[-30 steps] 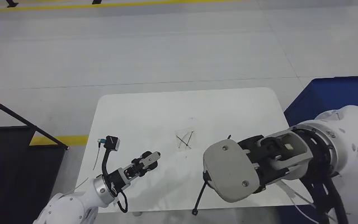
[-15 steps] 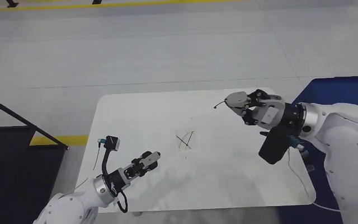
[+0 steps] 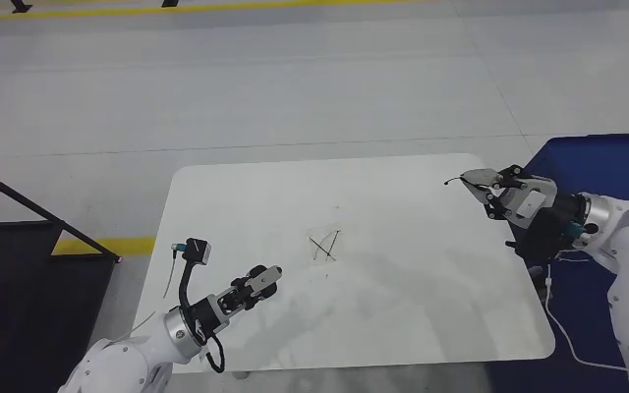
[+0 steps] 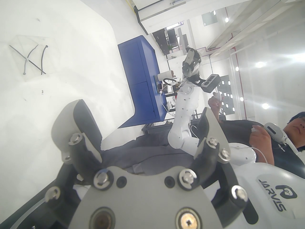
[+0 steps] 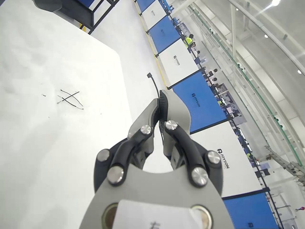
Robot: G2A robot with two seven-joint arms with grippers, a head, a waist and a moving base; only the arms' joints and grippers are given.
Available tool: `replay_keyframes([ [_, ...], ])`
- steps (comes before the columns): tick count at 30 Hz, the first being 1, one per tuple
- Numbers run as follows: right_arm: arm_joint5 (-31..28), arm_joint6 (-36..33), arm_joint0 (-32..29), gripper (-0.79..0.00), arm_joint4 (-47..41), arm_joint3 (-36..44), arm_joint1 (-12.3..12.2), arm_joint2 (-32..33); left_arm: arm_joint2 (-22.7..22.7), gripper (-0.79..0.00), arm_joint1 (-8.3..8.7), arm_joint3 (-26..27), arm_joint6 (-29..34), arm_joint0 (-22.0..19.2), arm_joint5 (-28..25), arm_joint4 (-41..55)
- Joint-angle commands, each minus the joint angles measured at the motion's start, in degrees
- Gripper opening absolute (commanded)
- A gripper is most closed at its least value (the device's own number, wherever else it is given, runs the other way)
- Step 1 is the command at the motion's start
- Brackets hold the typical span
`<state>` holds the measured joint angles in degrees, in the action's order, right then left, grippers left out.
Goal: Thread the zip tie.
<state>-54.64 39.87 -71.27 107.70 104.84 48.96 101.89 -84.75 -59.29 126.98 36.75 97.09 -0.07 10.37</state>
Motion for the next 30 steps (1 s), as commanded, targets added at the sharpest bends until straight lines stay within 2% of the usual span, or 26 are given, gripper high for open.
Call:
replay_keyframes([
  [1,-0.01,0.01,0.0,-0.785,0.0,-0.01,0.0,0.0,0.0,0.0,0.0,0.0,0.0,0.0,0.0,0.0],
  [6,-0.01,0.01,0.0,-0.785,0.0,-0.01,0.0,0.0,0.43,0.0,-0.1,0.28,-0.36,-0.02,-0.22,1.48],
  [9,-0.01,0.01,0.0,-0.785,0.0,-0.01,0.0,0.0,2.48,0.0,-0.28,2.12,-1.86,-3.68,1.83,-1.05],
  [11,-0.01,0.01,0.0,-0.785,0.0,-0.01,0.0,0.0,6.2,0.0,-0.67,1.96,-2.15,-8.5,4.33,-1.04],
  [14,-0.01,0.01,0.0,-0.785,0.0,-0.01,0.0,0.0,13.3,0.0,-1.47,-0.59,-1.19,-19.17,9.19,-3.94],
  [17,-0.01,0.01,0.0,-0.785,0.0,-0.01,0.0,0.0,21.16,0.0,-2.7,-6.49,-1.26,-29.59,13.75,-9.07],
  [20,-0.01,0.01,0.0,-0.785,0.0,-0.01,0.0,0.0,27.22,0.0,-4.32,-13.29,-1.64,-37.9,16.75,-8.88],
  [21,-0.01,0.01,0.0,-0.785,0.0,-0.01,0.0,0.0,27.96,0.0,-4.67,-14.67,-2.62,-39.23,17.57,-8.64],
  [30,-0.01,0.01,0.0,-0.785,0.0,-0.01,0.0,0.0,27.96,0.0,-4.67,-14.67,-2.62,-39.23,17.57,-8.64],
])
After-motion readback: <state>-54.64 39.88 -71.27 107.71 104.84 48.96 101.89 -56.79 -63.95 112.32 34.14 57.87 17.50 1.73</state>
